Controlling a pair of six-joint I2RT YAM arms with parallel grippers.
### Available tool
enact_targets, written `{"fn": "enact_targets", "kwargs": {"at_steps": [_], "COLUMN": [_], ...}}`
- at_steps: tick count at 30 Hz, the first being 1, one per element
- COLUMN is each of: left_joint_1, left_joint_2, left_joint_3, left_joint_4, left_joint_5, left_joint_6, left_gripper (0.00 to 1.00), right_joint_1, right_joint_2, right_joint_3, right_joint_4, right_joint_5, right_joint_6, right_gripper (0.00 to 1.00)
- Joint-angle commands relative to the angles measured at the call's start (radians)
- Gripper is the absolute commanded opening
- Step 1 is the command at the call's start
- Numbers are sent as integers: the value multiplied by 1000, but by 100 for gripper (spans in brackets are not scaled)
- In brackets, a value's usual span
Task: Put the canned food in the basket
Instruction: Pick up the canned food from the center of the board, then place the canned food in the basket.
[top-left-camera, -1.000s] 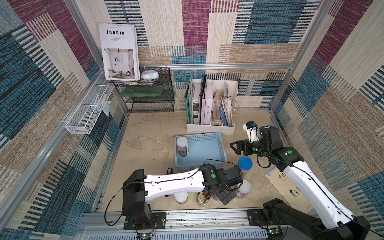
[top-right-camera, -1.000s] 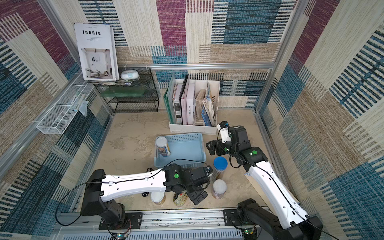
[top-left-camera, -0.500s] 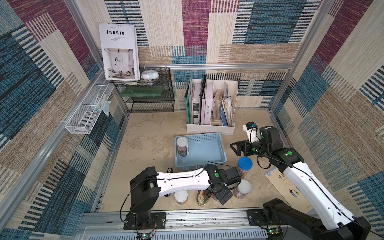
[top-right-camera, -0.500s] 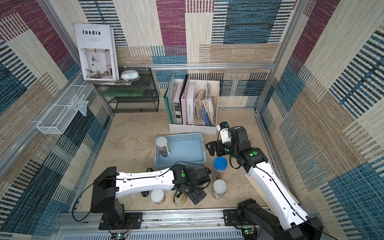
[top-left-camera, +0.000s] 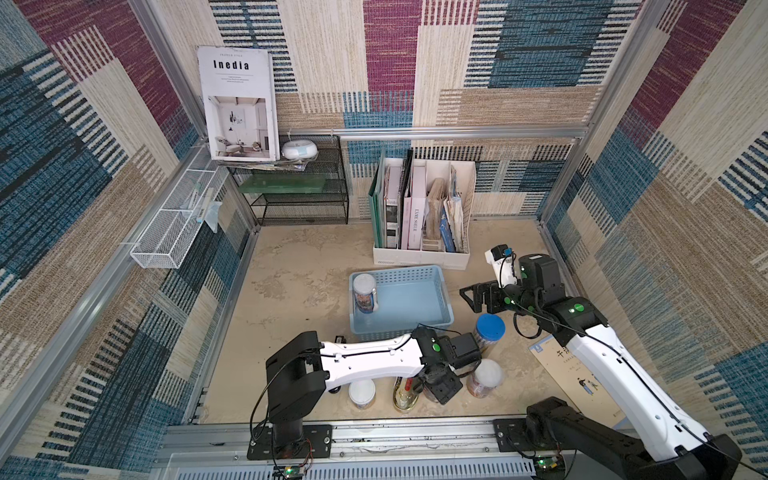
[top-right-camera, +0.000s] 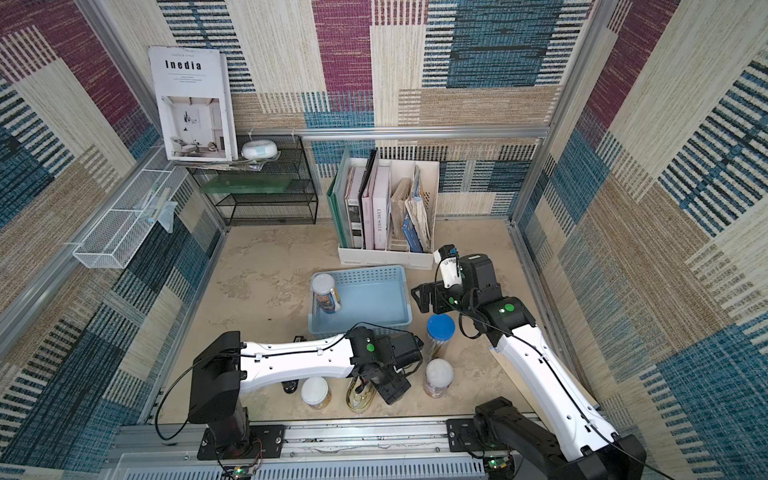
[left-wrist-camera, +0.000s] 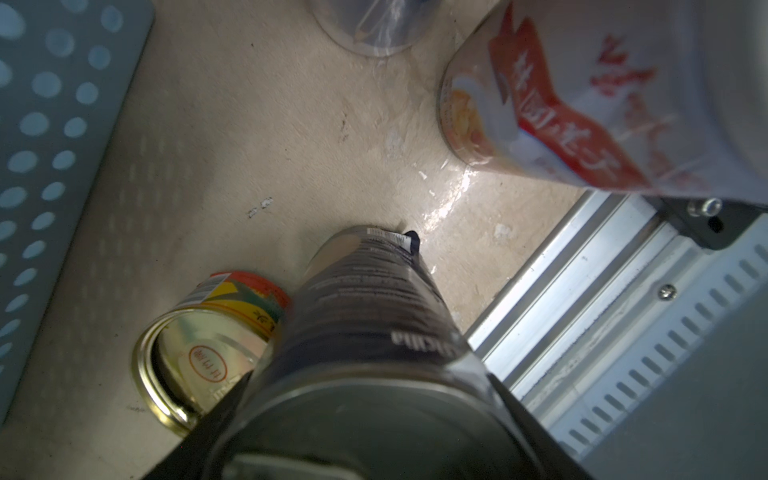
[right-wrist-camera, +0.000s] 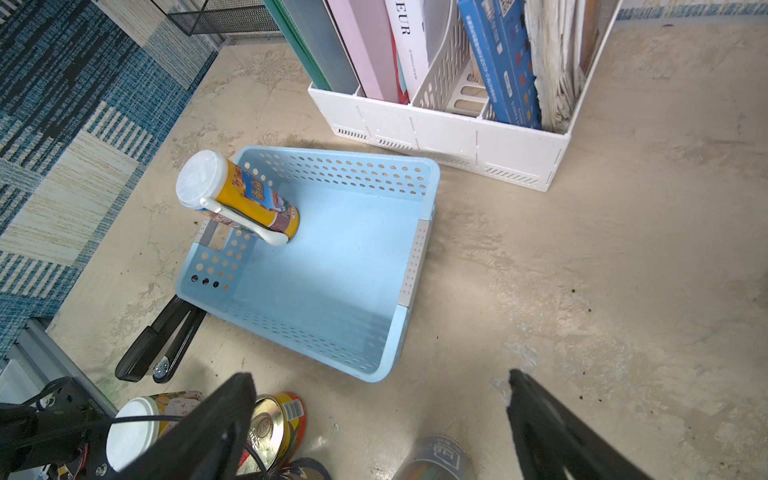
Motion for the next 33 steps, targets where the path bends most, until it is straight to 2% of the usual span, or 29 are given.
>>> {"fn": "enact_targets", "kwargs": {"at_steps": [1, 9, 12, 16, 24, 29, 33], "left_joint_1": [1, 15, 61, 169, 359, 427, 464], "left_joint_2": [-30, -81, -79, -56, 101, 214, 274], "left_joint_3": [42, 245, 311, 381, 576, 669, 691], "left_joint_4": [-55, -232, -283, -308, -318, -313, -279], "left_joint_5": [5, -58, -88, -98, -133, -149, -159], "left_joint_6": [5, 81, 124, 179, 268, 290, 295], "left_gripper": [43, 40, 40, 40, 40, 39, 38], "right_joint_1": [1, 0, 1, 1, 0, 0, 0], "right_joint_2": [-2, 0, 1, 1, -1, 5, 15], "right_joint_3": [-1, 6, 10, 10, 6, -3, -6], "right_joint_4": [27, 32, 31, 30, 27, 33, 38], "right_joint_5": [0, 5, 8, 7, 12, 13, 10], "right_joint_6": [-3, -4, -4, -4, -5, -7, -8], "right_gripper": [99, 99, 99, 99, 99, 99, 99]}}
